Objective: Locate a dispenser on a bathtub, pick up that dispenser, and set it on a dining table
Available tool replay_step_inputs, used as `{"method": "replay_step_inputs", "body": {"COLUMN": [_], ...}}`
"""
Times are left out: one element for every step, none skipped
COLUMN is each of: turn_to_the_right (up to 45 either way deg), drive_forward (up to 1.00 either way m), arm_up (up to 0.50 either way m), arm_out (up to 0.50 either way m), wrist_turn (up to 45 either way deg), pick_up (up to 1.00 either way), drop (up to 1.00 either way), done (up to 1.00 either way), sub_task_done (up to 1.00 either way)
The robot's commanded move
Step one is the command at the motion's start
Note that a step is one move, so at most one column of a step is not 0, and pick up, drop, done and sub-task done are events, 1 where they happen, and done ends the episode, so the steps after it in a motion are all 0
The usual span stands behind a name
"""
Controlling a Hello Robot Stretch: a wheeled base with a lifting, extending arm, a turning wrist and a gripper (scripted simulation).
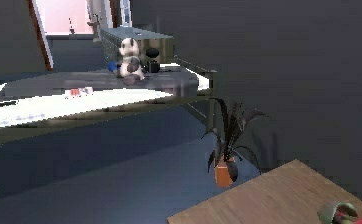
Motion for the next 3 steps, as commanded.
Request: {"method": "replay_step_inputs", "body": {"turn_to_the_right": [0.0,0.0,0.0], "drive_forward": [0.0,0.0,0.0], "arm_up": [0.0,0.04,0.0], "arm_out": [0.0,0.0,-0.08], "wrist_turn": [0.0,0.0,0.0], "pick_up": [0.0,0.0,0.0], "drop": [1.0,0.0,0.0], "done": [0.0,0.0,0.0], "sub_task_done": [0.0,0.0,0.0]}}
